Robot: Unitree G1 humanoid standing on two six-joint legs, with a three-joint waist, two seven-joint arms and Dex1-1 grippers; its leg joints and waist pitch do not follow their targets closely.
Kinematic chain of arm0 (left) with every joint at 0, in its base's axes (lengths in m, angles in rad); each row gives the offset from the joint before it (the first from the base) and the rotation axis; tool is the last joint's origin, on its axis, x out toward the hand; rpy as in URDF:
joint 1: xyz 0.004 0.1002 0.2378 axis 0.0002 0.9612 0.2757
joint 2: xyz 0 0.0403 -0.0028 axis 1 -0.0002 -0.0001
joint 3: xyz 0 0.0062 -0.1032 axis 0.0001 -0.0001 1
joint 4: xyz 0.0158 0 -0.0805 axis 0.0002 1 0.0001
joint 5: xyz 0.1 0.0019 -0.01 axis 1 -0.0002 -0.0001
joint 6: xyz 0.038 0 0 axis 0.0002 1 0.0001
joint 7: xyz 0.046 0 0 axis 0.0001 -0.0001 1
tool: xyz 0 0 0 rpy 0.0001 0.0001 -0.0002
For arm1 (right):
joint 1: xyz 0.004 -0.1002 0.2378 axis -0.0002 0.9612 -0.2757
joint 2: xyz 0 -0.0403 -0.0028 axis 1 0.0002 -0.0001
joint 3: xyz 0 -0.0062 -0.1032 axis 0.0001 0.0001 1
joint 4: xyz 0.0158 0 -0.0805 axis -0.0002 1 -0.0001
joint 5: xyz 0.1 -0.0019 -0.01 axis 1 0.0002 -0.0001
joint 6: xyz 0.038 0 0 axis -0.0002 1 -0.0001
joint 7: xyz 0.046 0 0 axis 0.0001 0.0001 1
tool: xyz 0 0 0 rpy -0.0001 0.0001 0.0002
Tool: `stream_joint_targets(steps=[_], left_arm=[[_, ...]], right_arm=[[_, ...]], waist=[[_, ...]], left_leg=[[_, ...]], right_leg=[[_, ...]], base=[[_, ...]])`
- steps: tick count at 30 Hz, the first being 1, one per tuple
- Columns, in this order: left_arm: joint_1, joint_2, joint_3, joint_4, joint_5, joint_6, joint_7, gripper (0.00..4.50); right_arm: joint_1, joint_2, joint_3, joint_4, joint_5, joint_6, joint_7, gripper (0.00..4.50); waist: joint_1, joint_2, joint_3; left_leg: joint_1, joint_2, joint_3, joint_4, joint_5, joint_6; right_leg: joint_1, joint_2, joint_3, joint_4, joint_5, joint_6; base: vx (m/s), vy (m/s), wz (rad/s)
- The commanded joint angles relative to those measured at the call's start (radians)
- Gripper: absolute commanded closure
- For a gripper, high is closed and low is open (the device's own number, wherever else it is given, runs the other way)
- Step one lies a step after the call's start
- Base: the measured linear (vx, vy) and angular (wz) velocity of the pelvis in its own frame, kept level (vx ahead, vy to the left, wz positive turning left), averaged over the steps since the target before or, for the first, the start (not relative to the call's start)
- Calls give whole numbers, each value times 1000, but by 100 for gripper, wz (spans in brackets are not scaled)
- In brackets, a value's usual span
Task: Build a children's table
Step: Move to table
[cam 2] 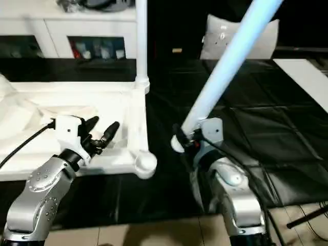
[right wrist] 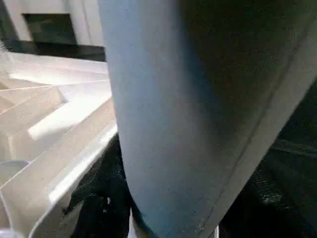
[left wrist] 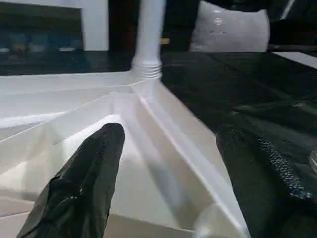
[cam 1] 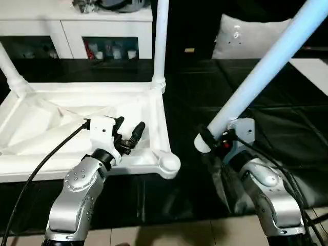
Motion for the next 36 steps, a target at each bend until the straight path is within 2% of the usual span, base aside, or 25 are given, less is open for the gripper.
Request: stream_joint_targets(steps=[1, 3, 4, 5, 6, 7, 8, 9, 10, 11, 12, 13, 14, 15, 16, 17, 18, 19, 21, 22, 24, 26, 31, 35, 36], left_arm=[[8, 4, 2, -10, 6, -2, 5, 114], [9, 4, 2, -10, 6, -2, 5, 114], [10, 4, 3, -12, 6, -2, 6, 114], [11, 5, 3, -13, 7, -1, 6, 114], [10, 5, 3, -13, 7, -1, 6, 114], [10, 5, 3, -13, 6, 0, 6, 114], [10, 5, 3, -13, 6, 0, 6, 114], [10, 5, 3, -12, 5, 1, 6, 114], [11, 5, 1, -13, 5, 1, 5, 114], [12, 5, 1, -13, 4, 2, 5, 114], [13, 5, -1, -13, 4, 2, 4, 114], [14, 6, -2, -12, 3, 2, 3, 114], [14, 6, -5, -11, 3, 2, 2, 114], [13, 8, -8, -10, 3, 3, 0, 114], [13, 11, -12, -9, 3, 3, -5, 114], [13, 14, -16, -9, 2, 4, -12, 114], [15, 18, -19, -10, 0, 6, -23, 114], [17, 22, -22, -10, -3, 1, -35, 114], [18, 27, -26, -10, -5, -2, -48, 114], [21, 47, -40, -8, -7, -6, -83, 114], [19, 79, -59, 1, -9, -13, -141, 114], [17, 102, -72, 7, -11, -23, -178, 114], [-10, 212, -115, 33, -51, 17, -361, 105], [-41, 274, -151, 73, -32, -6, -462, 105], [-51, 284, -162, 87, -25, -19, -483, 123]], right_arm=[[-15, -14, 10, 0, -24, 4, 6, 263], [-15, -22, 21, -2, -41, 3, 5, 263], [-13, -27, 38, -6, -57, -5, 6, 263], [-9, -20, 36, -5, -53, -15, 4, 263], [-9, -16, 33, -5, -49, -20, 3, 263], [-8, -2, 12, -2, -24, -9, -5, 263], [-8, 8, -3, 0, -6, -1, -10, 263], [-11, 0, 0, 5, -19, -6, -13, 263], [-11, -5, 3, 6, -25, -10, -10, 263], [-12, -7, 4, 6, -27, -12, -7, 263], [-11, -6, 3, 6, -26, -12, -6, 263], [-10, -7, 5, 5, -28, -13, -6, 263], [-8, -8, 4, 3, -33, -17, -14, 263], [-7, -8, 2, 4, -36, -20, -19, 263], [-5, -6, -2, 5, -36, -21, -23, 263], [-4, -7, -3, 5, -40, -24, -25, 263], [-2, -5, -8, 5, -48, -24, -26, 263], [0, -3, -11, 4, -48, -22, -27, 263], [1, -5, -10, 4, -48, -22, -32, 263], [4, -13, -9, 7, -56, -23, -46, 263], [6, -23, -13, 11, -69, -28, -60, 263], [10, -28, -19, 10, -76, -31, -66, 263], [27, -46, -62, -11, -19, -5, -12, 263], [38, -69, -69, -27, 5, 5, 14, 263], [39, -70, -74, -31, 16, 3, 22, 263]], waist=[[-4, 5, -77], [-1, -2, -72], [39, 0, -73], [29, -2, -71], [22, 18, -75], [-30, 61, -93], [-63, 44, -97], [-41, 42, -80], [-32, 35, -67], [-29, 29, -63], [-24, 1, -40], [-2, -66, -38], [29, -50, -33], [27, -51, -31], [36, -43, -40], [31, -37, -33], [22, -10, -35], [0, 2, -39], [-16, 18, -63], [-13, 24, -66], [-7, 17, -78], [-6, 19, -74], [-11, 23, -46], [-11, 21, -34], [-9, 25, -39]], left_leg=[[60, 51, -56, -40, 73, 268], [53, 47, -53, -31, 82, 295], [-88, -29, -55, 11, 87, 348], [-84, -16, -72, 9, 92, 358], [-71, -23, -100, 8, 177, 388], [116, 63, -168, -3, 254, 426], [189, 139, -258, -10, 355, 517], [162, 160, -256, 0, 463, 550], [93, 146, -190, -34, 350, 486], [78, 130, -163, -46, 262, 445], [35, 80, -111, -66, 17, 343], [-15, -15, -67, -5, -207, 204], [2, -37, -66, 66, -221, 150], [-5, -26, -80, 97, -171, 113], [-40, -13, -109, 93, -64, 48], [-42, -5, -112, 73, -58, 42], [-26, 8, -107, 3, -20, 27], [-3, 33, -107, -41, -49, 32], [27, 49, -116, -32, 14, 40], [18, 46, -116, -20, 153, 45], [10, 33, -113, -1, 342, 48], [2, 27, -108, -4, 332, 33], [-1, 43, -101, -46, -152, -28], [4, 41, -97, -62, -296, -51], [4, 41, -95, -60, -256, -49]], right_leg=[[1, -7, -6, 5, 300, -150], [3, -13, -1, 3, 293, -149], [118, -75, -18, -58, 356, -68], [116, -94, -32, -67, 351, -44], [131, -53, -86, -56, 348, 8], [-17, 9, -99, 45, 160, 6], [-114, 5, -86, 108, -16, 16], [-153, -16, -52, 145, -147, 9], [-147, -19, -40, 173, -59, 29], [-142, -17, -38, 164, -11, 27], [-109, -25, -15, 82, 73, -18], [-48, -81, 72, -54, -147, 25], [-42, -147, 124, -101, -432, 21], [-22, -184, 143, -119, -620, -17], [11, -169, 128, -103, -679, -116], [8, -157, 115, -99, -638, -154], [-4, -101, 56, -82, -494, -205], [-37, -40, 17, -37, -271, -217], [-51, -43, 9, 2, 47, -258], [-53, -47, 12, 13, 231, -271], [-51, -45, 14, 28, 411, -271], [-54, -45, 12, 22, 378, -261], [-52, -69, 25, -16, 29, -272], [-52, -75, 32, -42, -227, -228], [-54, -78, 34, -45, -228, -220]], base=[[99, -16, 12], [86, -15, 11], [37, 8, 42], [37, 8, 42], [45, 10, 77], [137, -59, 46], [137, -59, 46], [114, -70, 13], [0, 0, 0], [0, 0, 0], [-15, -62, 0], [-27, -85, 7], [-27, -85, 7], [-12, -69, 4], [0, 0, 0], [0, 0, 0], [0, 0, 0], [28, 54, 7], [36, 62, 7], [41, 73, 4], [28, 70, 2], [0, 0, 0], [0, 0, 0], [-26, -22, -1], [0, 0, 0]])
